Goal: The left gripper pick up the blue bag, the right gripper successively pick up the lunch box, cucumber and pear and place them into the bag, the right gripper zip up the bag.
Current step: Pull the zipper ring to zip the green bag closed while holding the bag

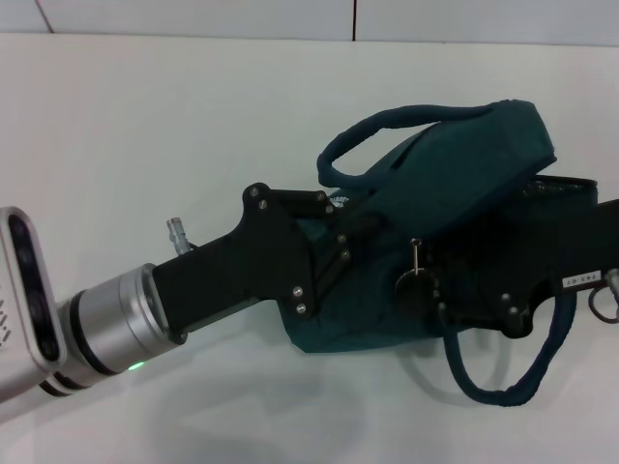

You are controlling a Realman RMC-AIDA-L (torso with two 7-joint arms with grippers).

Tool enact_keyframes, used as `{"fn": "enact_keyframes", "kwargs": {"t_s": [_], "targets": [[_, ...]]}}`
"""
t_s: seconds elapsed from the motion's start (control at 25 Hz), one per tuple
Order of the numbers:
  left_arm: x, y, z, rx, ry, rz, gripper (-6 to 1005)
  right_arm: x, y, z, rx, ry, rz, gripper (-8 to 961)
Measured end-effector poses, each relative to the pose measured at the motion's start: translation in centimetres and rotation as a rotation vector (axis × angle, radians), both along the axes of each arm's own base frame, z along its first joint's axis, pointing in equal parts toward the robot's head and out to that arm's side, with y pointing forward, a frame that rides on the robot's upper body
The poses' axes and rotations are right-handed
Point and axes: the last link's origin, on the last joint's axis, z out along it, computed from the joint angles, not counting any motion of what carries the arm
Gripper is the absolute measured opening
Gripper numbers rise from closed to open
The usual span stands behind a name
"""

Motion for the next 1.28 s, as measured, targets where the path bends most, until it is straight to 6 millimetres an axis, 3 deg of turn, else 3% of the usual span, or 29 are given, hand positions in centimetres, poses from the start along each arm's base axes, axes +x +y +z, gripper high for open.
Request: {"fn": "enact_keyframes", "kwargs": {"t_s": [0.4, 0.48, 0.84, 1.28], "targets": [[-0.1, -0.1, 0.0, 0.002, -0.002, 0.005, 133, 0.4, 0.0, 0.5, 0.026, 0.001, -0.007, 181], [-0.1, -0.1, 0.0, 0.002, -0.003, 0.005, 135, 0.4, 0.0, 0.5, 0.029, -0.005, -0.005, 110], [-0.1, -0.1, 0.1, 0.006, -0.007, 0.009, 144, 0.9, 0.4, 0.7, 0.118, -0.018, 0.008, 52], [-0.1, -0.1, 0.0, 0.003, 0.001, 0.004, 155, 1.4, 0.6, 3.2, 0.211, 0.106, 0.003, 14]]}}
